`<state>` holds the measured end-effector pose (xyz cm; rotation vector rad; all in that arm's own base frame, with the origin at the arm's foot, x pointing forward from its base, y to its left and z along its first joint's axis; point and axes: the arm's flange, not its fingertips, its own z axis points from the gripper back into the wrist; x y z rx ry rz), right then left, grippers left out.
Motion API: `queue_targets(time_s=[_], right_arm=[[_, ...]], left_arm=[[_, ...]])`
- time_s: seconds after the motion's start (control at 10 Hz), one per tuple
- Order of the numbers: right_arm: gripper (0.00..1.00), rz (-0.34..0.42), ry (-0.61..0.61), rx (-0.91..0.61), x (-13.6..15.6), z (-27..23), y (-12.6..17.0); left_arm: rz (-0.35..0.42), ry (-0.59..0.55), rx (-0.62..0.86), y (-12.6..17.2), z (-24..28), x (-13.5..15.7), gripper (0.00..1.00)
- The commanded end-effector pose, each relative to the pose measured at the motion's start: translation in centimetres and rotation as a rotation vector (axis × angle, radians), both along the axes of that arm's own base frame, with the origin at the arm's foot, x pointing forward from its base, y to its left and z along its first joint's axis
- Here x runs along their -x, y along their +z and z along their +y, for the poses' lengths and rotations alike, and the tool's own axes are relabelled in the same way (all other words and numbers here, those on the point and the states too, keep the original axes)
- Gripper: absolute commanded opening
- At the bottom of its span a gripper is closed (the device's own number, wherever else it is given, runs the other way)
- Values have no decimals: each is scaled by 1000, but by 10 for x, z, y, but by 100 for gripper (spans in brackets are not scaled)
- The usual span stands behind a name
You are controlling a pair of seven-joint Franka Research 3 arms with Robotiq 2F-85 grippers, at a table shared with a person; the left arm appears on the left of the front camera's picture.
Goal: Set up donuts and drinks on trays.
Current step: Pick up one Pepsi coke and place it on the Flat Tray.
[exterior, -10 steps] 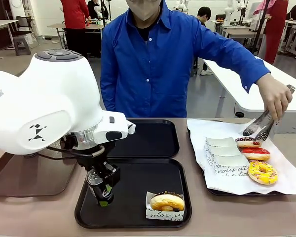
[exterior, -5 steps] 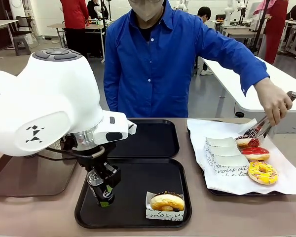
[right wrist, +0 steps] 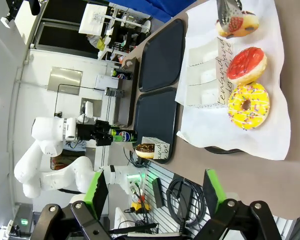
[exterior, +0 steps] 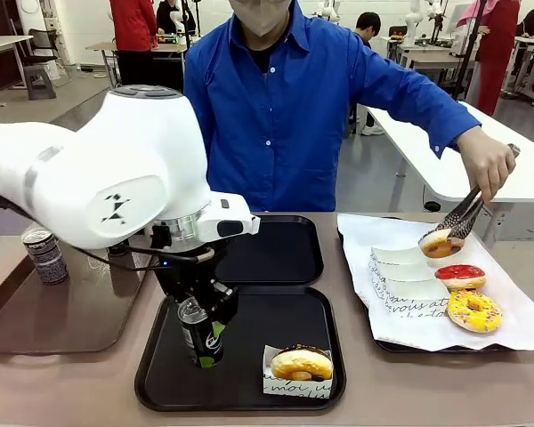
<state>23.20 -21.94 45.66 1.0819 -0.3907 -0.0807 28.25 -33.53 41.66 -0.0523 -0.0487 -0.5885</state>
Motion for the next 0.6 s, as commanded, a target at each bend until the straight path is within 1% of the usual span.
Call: queue_targets(time_s=[0.0,0.2,0.5], right_arm=[[100,-24,3,-14,-1,-1,-1],[100,-24,3,-14,-1,-1,-1],[100,-24,3,-14,-1,-1,-1]], left_arm=[[45,58,-22,0,-9,-22,58],[44,96,-19,-12,-8,-41,58],[25,101,-11,-25,-7,-47,58]])
